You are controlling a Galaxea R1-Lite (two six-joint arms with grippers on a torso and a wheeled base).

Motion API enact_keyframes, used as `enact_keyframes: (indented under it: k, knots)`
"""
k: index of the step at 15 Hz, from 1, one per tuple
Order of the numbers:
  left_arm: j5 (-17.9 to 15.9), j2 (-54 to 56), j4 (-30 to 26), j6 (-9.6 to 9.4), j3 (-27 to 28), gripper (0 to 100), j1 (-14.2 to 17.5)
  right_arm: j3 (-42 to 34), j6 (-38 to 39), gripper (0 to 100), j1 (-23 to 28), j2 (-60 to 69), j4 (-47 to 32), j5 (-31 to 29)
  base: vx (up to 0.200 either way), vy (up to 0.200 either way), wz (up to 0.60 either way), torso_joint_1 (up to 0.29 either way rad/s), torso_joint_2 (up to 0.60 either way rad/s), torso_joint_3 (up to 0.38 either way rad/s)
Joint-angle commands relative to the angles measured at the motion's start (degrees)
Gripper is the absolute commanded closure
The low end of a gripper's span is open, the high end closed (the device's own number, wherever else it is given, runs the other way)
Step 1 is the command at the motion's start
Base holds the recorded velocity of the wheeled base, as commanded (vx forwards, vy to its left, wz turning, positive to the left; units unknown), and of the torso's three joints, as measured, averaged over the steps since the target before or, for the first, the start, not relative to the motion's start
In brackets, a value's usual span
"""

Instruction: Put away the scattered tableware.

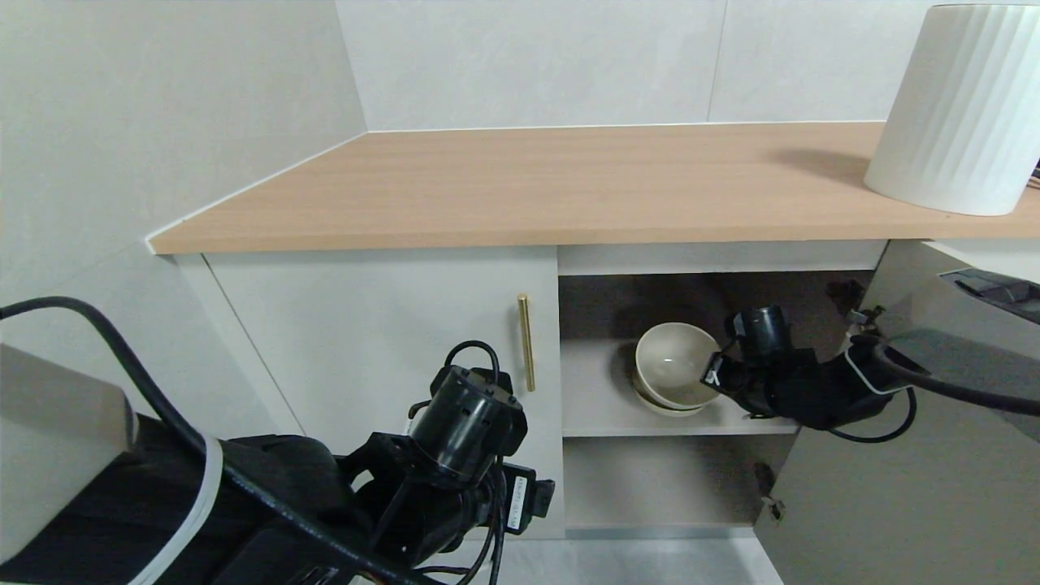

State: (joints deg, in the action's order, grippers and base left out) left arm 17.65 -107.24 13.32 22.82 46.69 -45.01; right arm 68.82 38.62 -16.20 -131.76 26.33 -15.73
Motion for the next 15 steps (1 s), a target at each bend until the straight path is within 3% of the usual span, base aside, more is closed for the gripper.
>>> enact_keyframes:
  k: [1, 11, 12, 15]
  knots:
    - [0.01, -0.07, 0.04, 0.03, -0.02, 0, 0.01, 0.44, -0.04, 100, -0.06, -0.78, 0.04, -0.01, 0.000, 0.000, 0.00, 0.000, 0.00, 0.000]
    - [0.01, -0.25, 0.04, 0.03, -0.02, 0, 0.01, 2.02, -0.12, 100, -0.15, -2.19, -0.32, -0.09, 0.000, 0.000, 0.00, 0.000, 0.00, 0.000]
    - [0.01, -0.25, 0.04, 0.03, -0.02, 0, 0.01, 2.02, -0.12, 0, -0.15, -2.19, -0.32, -0.09, 0.000, 0.000, 0.00, 0.000, 0.00, 0.000]
    - [0.01, -0.25, 0.04, 0.03, -0.02, 0, 0.01, 1.67, -0.12, 0, -0.23, -2.10, -0.23, -0.01, 0.000, 0.000, 0.00, 0.000, 0.00, 0.000]
